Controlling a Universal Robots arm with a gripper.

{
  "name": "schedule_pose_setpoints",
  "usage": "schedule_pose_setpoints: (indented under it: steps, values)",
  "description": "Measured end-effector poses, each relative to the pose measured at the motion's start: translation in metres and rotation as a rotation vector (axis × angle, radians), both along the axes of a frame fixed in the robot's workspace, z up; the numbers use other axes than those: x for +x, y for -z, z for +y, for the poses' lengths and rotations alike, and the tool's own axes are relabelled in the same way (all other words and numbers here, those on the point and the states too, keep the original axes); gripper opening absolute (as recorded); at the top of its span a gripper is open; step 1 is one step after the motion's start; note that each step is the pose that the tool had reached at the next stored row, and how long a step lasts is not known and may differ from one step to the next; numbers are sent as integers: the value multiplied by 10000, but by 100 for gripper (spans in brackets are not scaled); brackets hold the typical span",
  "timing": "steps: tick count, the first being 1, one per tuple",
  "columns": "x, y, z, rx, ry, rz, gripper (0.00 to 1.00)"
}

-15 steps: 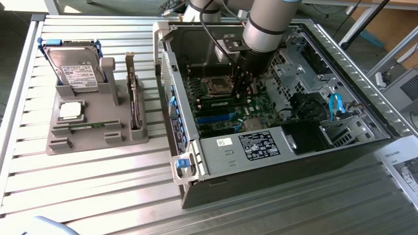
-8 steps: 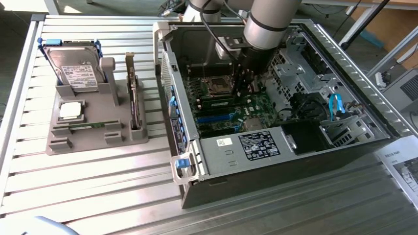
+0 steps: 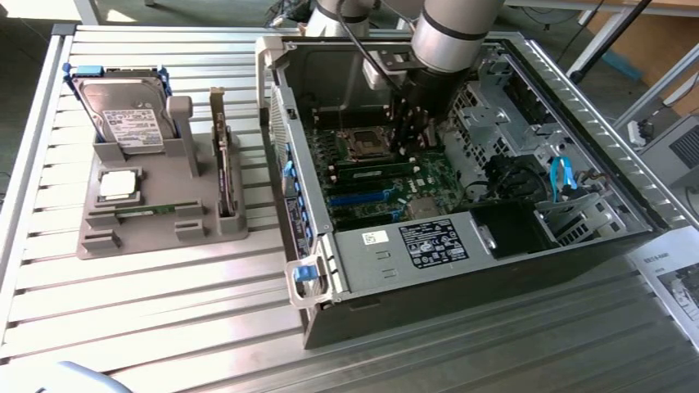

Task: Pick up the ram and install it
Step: 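Insert the ram into the slot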

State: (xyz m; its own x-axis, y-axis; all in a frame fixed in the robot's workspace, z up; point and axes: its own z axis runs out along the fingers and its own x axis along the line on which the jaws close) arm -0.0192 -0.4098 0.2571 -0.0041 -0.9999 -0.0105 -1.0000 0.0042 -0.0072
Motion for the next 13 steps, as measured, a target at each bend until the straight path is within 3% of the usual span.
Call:
schedule_pose_setpoints:
  steps: [13]
  values:
    - [0,-170,5,-1,0,0,25]
